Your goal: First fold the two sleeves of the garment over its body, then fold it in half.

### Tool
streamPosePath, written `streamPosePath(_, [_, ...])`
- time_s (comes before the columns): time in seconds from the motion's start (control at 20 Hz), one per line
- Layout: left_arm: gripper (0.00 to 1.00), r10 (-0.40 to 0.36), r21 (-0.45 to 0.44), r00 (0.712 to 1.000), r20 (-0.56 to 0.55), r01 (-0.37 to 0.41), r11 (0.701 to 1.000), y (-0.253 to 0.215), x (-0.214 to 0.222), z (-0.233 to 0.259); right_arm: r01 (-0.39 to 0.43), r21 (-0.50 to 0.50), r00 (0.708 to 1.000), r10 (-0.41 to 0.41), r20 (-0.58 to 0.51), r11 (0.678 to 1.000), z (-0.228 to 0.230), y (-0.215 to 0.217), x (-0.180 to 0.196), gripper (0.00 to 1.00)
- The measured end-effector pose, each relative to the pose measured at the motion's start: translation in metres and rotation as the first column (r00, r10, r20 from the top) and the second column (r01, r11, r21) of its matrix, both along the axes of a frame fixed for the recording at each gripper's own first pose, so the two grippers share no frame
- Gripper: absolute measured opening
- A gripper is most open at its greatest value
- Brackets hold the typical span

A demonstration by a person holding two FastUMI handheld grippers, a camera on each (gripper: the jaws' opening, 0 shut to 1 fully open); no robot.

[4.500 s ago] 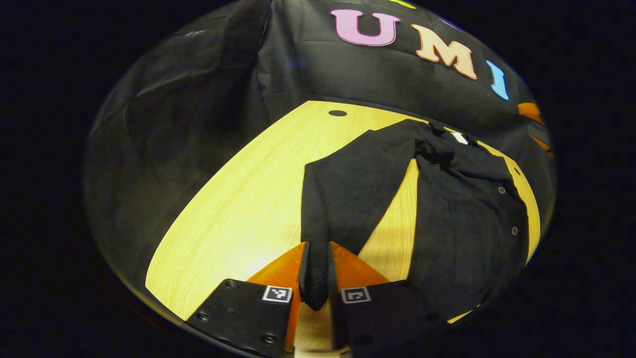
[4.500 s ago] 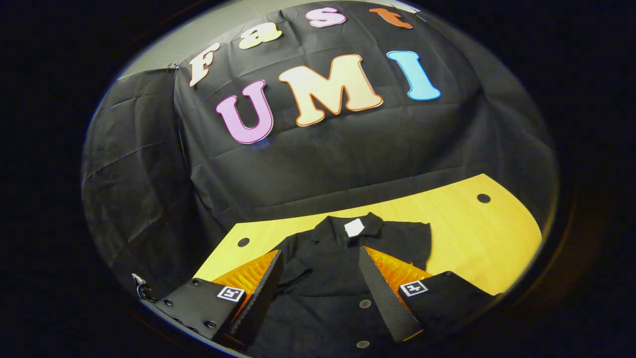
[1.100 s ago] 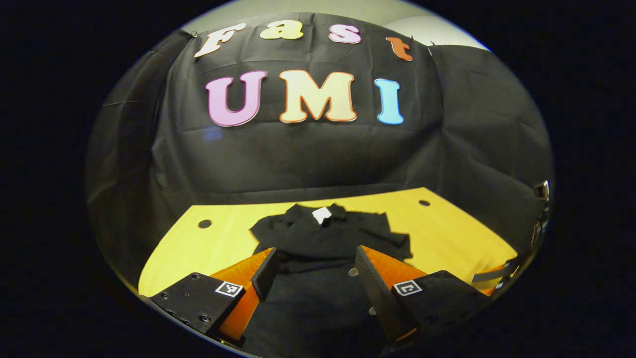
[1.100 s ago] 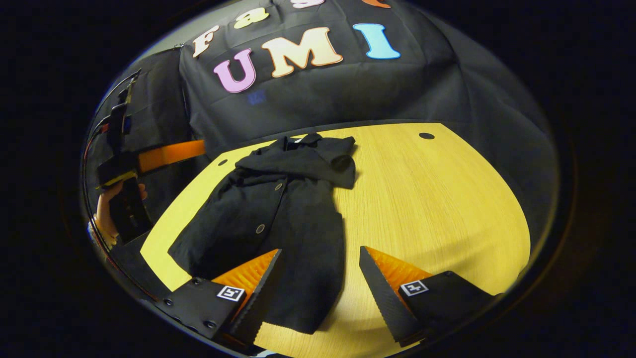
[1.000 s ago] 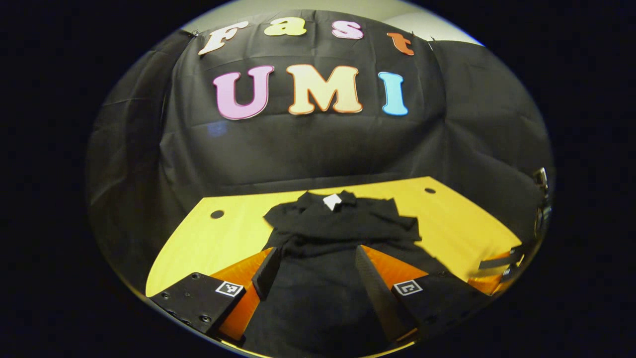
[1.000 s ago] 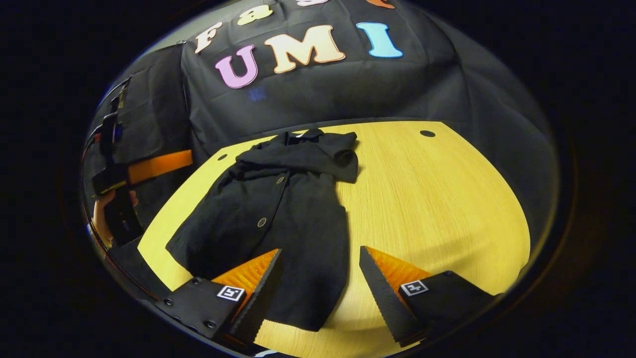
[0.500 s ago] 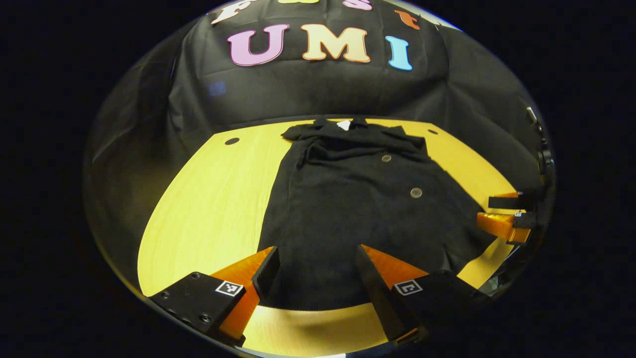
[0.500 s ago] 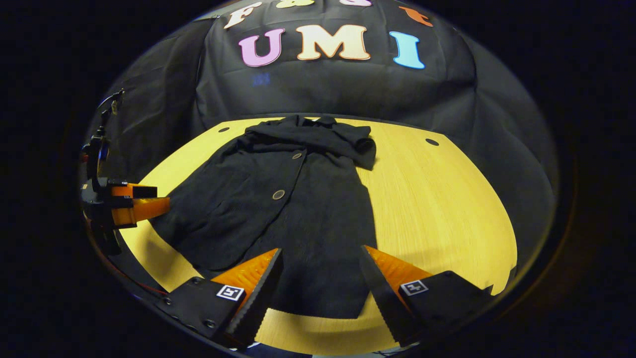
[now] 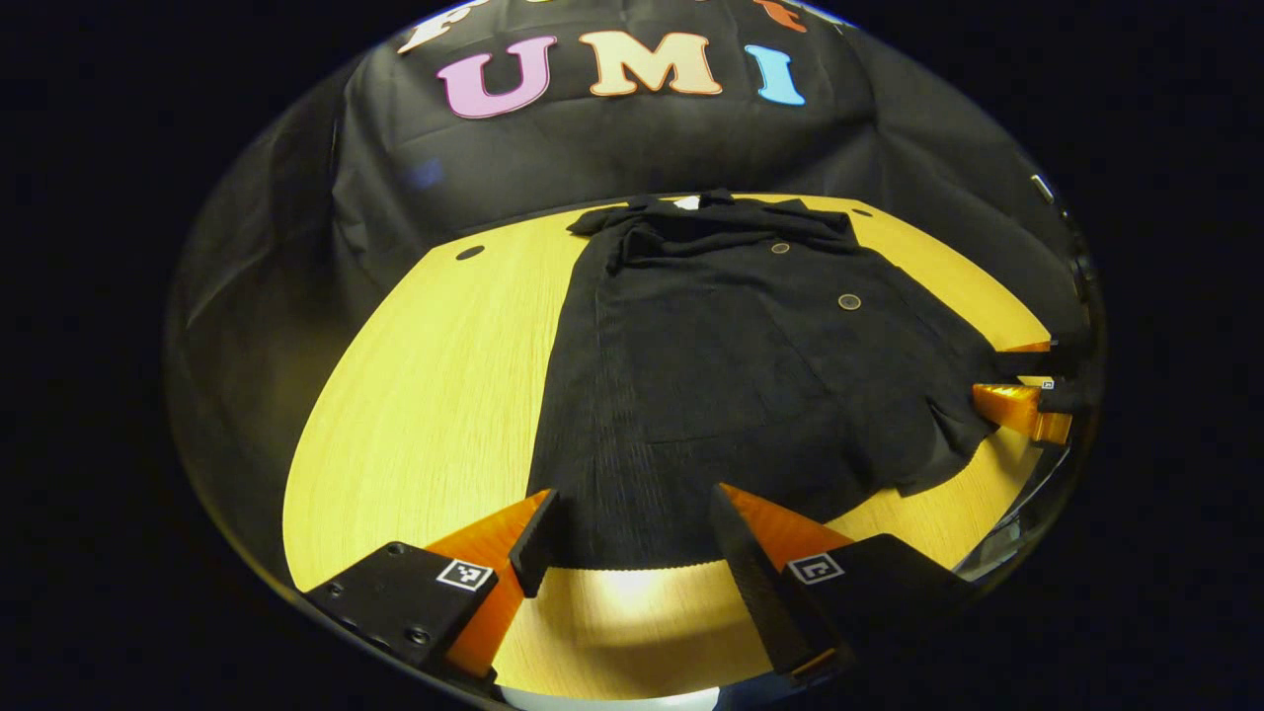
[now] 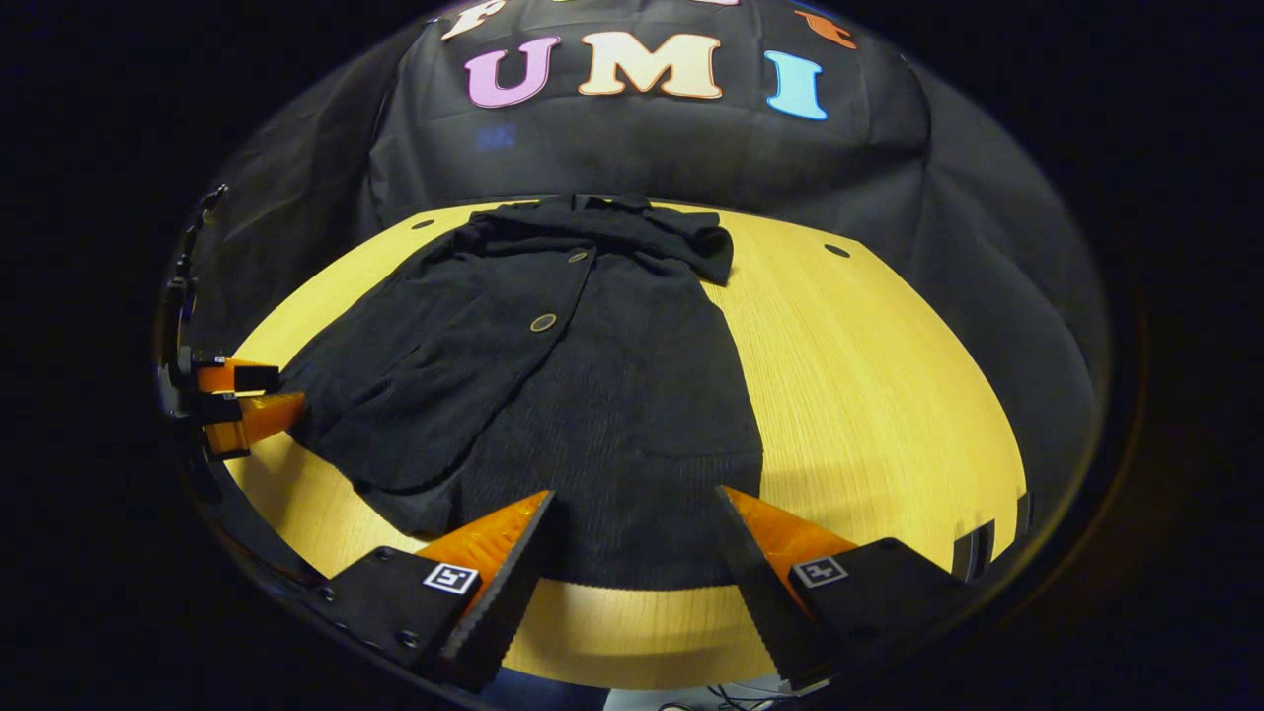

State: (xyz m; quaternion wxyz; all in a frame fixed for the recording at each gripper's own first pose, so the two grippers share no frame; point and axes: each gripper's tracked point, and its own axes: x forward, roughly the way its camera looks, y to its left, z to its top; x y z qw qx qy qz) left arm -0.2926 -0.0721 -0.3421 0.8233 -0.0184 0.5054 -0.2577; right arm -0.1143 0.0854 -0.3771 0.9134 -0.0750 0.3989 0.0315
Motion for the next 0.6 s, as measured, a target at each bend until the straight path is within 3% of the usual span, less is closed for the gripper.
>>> streamPosePath(0.05, [0.93, 0.015, -0.013, 1.000, 0.005, -0.014, 1.000, -0.001, 0.000, -0.002, 0.004, 0.044, 1.000, -0.004, -0.010, 0.999, -0.004, 0.005, -0.002, 0.99])
streamPosePath(0.1, [0.93, 0.033, -0.034, 0.999, -0.005, -0.033, 0.999, -0.002, -0.001, -0.002, 0.023, 0.078, 1.000, -0.023, -0.012, 0.997, -0.006, 0.007, -0.004, 0.88])
streamPosePath(0.15, [0.93, 0.061, -0.046, 0.998, -0.017, -0.062, 0.997, -0.002, -0.002, -0.002, 0.019, 0.080, 1.000, -0.020, 0.001, 0.997, -0.005, 0.008, -0.001, 0.80])
streamPosePath(0.25, [0.90, 0.062, -0.045, 0.998, -0.023, -0.063, 0.997, -0.011, -0.004, -0.004, -0.022, 0.071, 1.000, 0.022, 0.000, 0.997, -0.003, 0.016, -0.003, 0.75])
streamPosePath(0.3, [0.90, 0.045, -0.054, 0.999, -0.024, -0.046, 0.997, -0.018, -0.006, -0.001, -0.042, 0.078, 0.999, 0.043, -0.010, 0.996, -0.008, 0.022, -0.005, 0.62])
streamPosePath(0.4, [0.71, 0.018, -0.080, 1.000, -0.017, -0.019, 0.997, -0.028, -0.007, 0.003, -0.053, 0.068, 0.999, 0.053, -0.001, 0.996, -0.005, 0.026, -0.005, 0.36])
streamPosePath(0.45, [0.55, 0.016, -0.093, 1.000, -0.012, -0.017, 0.995, -0.032, -0.008, 0.004, -0.055, 0.072, 0.998, 0.055, 0.005, 0.996, -0.003, 0.028, -0.005, 0.27])
streamPosePath(0.5, [0.39, 0.019, -0.104, 1.000, -0.012, -0.020, 0.994, -0.035, -0.010, 0.006, -0.044, 0.072, 0.999, 0.045, -0.019, 0.996, -0.005, 0.031, -0.009, 0.27])
streamPosePath(0.6, [0.06, 0.019, -0.079, 1.000, -0.023, -0.020, 0.997, -0.037, -0.011, 0.004, -0.050, 0.061, 0.998, 0.052, -0.043, 0.997, -0.004, 0.037, -0.008, 0.11])
